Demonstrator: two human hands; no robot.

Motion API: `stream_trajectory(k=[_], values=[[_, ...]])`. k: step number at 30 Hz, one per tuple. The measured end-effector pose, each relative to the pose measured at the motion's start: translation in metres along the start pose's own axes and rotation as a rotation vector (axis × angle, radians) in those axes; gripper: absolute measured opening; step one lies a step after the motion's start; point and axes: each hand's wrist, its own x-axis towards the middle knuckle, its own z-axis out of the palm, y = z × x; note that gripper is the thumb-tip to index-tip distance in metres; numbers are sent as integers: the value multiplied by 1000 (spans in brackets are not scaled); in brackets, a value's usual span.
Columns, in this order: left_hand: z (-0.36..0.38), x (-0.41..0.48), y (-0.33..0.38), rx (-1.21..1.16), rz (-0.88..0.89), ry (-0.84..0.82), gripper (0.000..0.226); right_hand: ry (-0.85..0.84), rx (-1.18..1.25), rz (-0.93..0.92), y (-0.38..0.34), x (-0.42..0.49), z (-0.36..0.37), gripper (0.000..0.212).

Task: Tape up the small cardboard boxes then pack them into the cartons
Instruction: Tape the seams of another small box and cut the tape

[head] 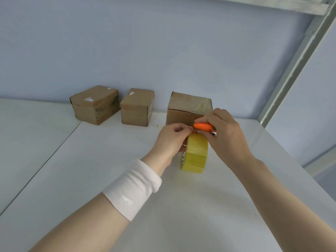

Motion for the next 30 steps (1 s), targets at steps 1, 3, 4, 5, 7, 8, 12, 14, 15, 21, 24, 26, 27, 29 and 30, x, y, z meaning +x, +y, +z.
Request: stream_trajectory(k=[1,3,4,5,7,8,12,14,15,21,24,26,27,29,30], values=[[0,1,0,5,-1,2,16,-6,-12,-9,1,0,-1,15],[0,2,1,6,-5,6,14,-19,-40,-25,5,-1,-4,15],[-1,2,2,3,-8,7,14,-23,-52,-23,9,-2,-7,15],[-1,3,3,2,-10,7,14,-28,-58,-15,12,-3,-11,15],[0,3,5,11,-15,-4,13,-46,-57,3,19,-5,-21,16],[1,3,6,15,-18,-13,12,-55,-50,5,21,-4,-26,17],[0,4,3,29,-21,-24,13,18,127,81,21,4,-42,20],[-1,4,2,52,-28,-18,16,43,194,134,19,13,-40,22],[-2,4,1,63,-30,-19,16,38,223,155,20,17,-36,22],[-8,2,1,86,-32,-37,16,115,277,215,29,36,-16,23],[-15,0,3,69,-41,-45,16,128,260,225,35,42,-9,28],[-19,-1,5,64,-47,-56,15,70,257,233,38,44,-3,36],[-20,-2,6,68,-49,-65,15,31,229,218,39,44,0,40],[-25,-4,7,78,-52,-82,15,-14,118,127,41,40,6,41],[-27,-5,8,83,-55,-88,15,-16,61,75,43,38,8,41]])
